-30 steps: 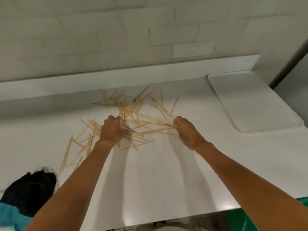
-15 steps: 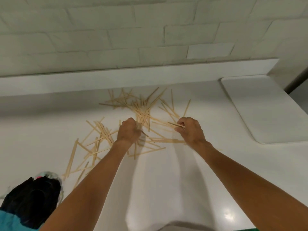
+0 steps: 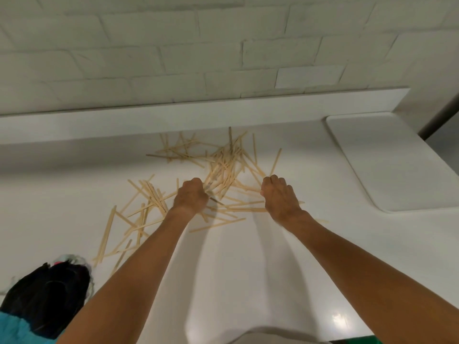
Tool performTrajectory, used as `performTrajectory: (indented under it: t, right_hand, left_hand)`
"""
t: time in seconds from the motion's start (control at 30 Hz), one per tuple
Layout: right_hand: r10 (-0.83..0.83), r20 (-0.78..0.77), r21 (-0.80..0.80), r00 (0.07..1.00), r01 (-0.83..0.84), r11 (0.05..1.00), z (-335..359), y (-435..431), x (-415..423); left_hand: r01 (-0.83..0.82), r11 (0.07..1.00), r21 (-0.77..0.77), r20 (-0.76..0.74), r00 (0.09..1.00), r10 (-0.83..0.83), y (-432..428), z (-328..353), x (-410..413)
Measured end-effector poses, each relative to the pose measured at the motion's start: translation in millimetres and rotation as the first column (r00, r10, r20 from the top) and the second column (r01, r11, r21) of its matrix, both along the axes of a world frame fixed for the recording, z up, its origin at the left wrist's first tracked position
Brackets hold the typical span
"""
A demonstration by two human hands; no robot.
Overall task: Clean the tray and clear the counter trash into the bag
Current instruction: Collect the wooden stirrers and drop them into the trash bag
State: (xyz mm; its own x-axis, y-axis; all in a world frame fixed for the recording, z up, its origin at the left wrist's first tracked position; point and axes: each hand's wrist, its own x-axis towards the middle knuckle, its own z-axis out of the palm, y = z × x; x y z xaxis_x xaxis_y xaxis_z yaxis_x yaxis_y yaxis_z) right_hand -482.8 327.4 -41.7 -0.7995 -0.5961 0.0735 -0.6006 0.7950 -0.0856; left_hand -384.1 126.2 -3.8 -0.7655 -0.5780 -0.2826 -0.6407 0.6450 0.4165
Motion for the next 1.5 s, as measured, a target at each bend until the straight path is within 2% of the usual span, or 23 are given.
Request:
performTrajectory:
  t: [0.07,0.2,0.37,0.47,0.6,0.7,0.77,0.87,0.97,1.13,1.23,1.3,1.5]
  right_hand:
    - [0.024,-0.017,-0.013,1.000,-0.025,1.000,1,3,1]
    - [0.011,0.067,-0.055,0.998,-0.007,0.998,7,7,-1]
    - [0.011,-0.024,0.100,1.000,-0.008,0.995,13,14,10]
    - [-0.016,-0.082,0.188,0.997,0.031,0.982,14,23,16]
    - [-0.035,-0.087,0.215,0.996,0.053,0.975,11,35,19]
    - [-0.037,-0.033,0.136,0.999,0.041,0.990,12,46,17]
    - [-0.057,0.071,0.001,0.996,0.057,0.998,16,55,16]
    - [-0.115,0.302,-0.225,0.946,0.188,0.956,23,68,15]
    - [-0.171,0.442,-0.294,0.880,0.323,0.900,26,78,7]
    - [-0.070,0.494,-0.406,0.867,0.301,0.863,34,105,9]
    - [-0.035,0.583,-0.471,0.812,0.373,0.799,35,126,10]
    - [-0.037,0.619,-0.484,0.784,0.418,0.768,35,146,11]
    - [-0.100,0.601,-0.480,0.793,0.459,0.747,39,231,28]
  left_hand:
    - [0.004,1.000,0.010,0.013,1.000,-0.005,-2,4,2]
    - [0.054,0.996,0.072,0.004,0.999,-0.054,-3,8,8]
    - [0.132,0.978,0.160,0.035,0.990,-0.139,-6,9,15]
    - [0.111,0.978,0.178,0.066,0.990,-0.125,-8,11,21]
    - [0.090,0.975,0.203,-0.007,0.996,-0.090,-7,15,30]
    - [0.149,0.962,0.229,-0.107,0.986,-0.127,5,19,35]
    - [0.167,0.955,0.244,-0.160,0.979,-0.130,15,19,37]
    - [0.167,0.961,0.222,-0.240,0.964,-0.113,26,15,38]
    - [0.109,0.974,0.196,-0.314,0.948,-0.043,43,18,36]
    - [0.100,0.969,0.224,-0.347,0.938,-0.017,74,22,30]
    - [0.134,0.956,0.260,-0.341,0.939,-0.039,95,23,26]
    - [0.151,0.947,0.283,-0.348,0.937,-0.046,113,24,23]
    - [0.270,0.909,0.317,-0.326,0.931,-0.163,183,21,15]
